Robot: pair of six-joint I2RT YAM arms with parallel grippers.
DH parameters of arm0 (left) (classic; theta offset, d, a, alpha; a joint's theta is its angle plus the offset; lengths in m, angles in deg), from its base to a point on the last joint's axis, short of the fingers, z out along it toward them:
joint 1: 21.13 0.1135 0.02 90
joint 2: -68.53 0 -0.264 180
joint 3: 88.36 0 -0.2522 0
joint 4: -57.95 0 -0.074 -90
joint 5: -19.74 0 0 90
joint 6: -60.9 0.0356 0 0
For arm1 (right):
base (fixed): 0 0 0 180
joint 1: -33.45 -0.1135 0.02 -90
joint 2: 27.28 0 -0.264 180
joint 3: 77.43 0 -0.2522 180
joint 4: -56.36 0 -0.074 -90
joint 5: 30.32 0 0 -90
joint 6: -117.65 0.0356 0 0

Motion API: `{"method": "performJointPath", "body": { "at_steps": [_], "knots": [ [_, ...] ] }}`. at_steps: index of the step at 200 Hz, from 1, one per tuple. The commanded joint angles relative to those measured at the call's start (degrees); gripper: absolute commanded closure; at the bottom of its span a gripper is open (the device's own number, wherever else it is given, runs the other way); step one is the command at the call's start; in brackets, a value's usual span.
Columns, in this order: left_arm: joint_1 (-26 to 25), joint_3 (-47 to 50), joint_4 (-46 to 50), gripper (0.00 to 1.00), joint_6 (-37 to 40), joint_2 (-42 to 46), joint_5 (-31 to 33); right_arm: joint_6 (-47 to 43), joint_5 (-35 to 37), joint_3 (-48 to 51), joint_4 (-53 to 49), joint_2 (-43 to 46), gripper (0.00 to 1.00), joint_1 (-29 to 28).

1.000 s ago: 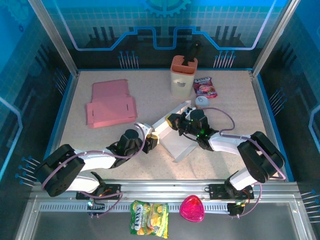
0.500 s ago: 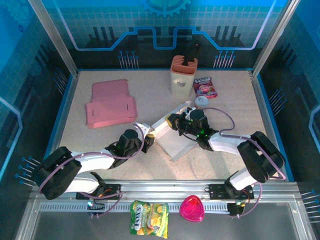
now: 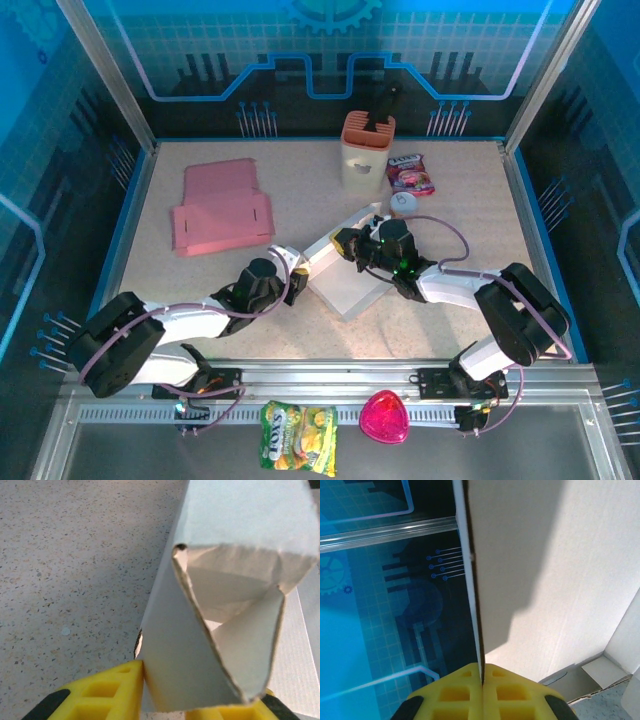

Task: Fold the paper box

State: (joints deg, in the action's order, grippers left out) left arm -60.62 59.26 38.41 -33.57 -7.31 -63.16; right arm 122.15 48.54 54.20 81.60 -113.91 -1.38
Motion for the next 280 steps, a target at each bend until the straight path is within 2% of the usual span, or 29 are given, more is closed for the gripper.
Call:
{"method": "performJointPath", "body": {
  "at_steps": [1, 71, 176, 247, 280],
  "knots": [
    [0.20, -2.53, -3.92, 0.71, -0.94, -0.88, -1.37, 1.07, -0.09, -1.81, -1.68, -1.08, 1.00, -1.63],
    [-0.54, -3.59, -5.39, 0.69, -3.09, -2.91, -1.21, 1.69, 4.05, -2.75, 1.69, -2.71, 1.00, -3.49],
    [-2.82, -7.37, -10.42, 0.71, -9.94, -9.92, 9.30, 6.83, 13.16, 3.30, 13.13, -4.40, 1.00, -7.09],
    [-3.99, -9.81, -10.88, 0.74, -10.17, -11.55, 11.66, 13.16, 19.80, 4.79, 13.12, -4.95, 1.00, -9.67],
    [-4.11, -10.80, -11.68, 0.75, -9.53, -12.56, 11.77, 15.35, 22.07, 5.00, 9.38, -3.48, 1.00, -10.78]
  ]
}}
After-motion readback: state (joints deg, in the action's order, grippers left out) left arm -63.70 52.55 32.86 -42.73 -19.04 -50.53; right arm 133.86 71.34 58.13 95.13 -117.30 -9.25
